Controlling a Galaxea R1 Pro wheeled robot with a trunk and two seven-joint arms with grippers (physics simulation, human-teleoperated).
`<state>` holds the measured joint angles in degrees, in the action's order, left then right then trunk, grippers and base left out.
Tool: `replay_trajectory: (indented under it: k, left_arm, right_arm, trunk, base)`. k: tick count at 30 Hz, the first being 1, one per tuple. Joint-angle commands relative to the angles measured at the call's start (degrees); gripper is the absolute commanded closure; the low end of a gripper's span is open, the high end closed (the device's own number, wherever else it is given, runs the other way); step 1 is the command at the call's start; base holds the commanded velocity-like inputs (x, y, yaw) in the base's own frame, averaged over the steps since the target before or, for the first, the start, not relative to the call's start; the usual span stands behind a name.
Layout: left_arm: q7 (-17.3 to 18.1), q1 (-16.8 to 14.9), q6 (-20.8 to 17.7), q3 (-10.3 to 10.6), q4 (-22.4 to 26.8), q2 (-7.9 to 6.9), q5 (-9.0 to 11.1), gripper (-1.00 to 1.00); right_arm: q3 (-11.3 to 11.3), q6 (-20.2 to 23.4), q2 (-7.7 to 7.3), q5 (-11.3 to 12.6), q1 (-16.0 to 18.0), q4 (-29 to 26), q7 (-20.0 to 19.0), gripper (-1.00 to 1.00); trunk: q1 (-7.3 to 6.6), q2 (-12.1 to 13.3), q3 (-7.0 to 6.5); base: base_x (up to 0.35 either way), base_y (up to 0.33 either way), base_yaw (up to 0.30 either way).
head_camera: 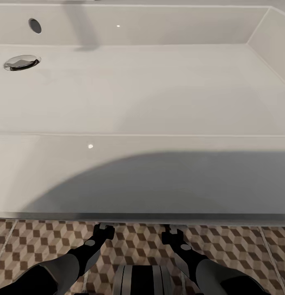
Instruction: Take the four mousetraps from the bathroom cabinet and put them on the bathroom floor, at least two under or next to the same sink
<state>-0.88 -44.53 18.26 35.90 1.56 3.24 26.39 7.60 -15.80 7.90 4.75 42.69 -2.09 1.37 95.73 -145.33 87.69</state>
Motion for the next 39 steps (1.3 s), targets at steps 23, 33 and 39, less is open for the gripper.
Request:
replay_trajectory:
  k: [23, 33, 39]
  left_arm:
    - [-0.1, 0.0, -0.3, 0.6, -0.1, 0.10, 0.5, 1.00]
    - [-0.1, 0.0, -0.3, 0.6, -0.1, 0.10, 0.5, 1.00]
    - [-0.1, 0.0, -0.3, 0.6, -0.1, 0.10, 0.5, 1.00]
  right_arm:
    - [0.5, 0.2, -0.01, 0.5, 0.0, 0.1, 0.1, 1.00]
    - [0.5, 0.3, 0.01, 0.5, 0.1, -0.1, 0.1, 1.00]
    - [0.5, 0.8, 0.01, 0.8, 0.1, -0.3, 0.1, 1.00]
  trunk:
    - [-0.01, 0.0, 0.03]
    - [-0.01, 0.0, 0.03]
    - [-0.01, 0.0, 0.03]
  base:
    - [0.000, 0.000, 0.000]
    - [0.000, 0.000, 0.000]
    - [0.000, 0.000, 0.000]
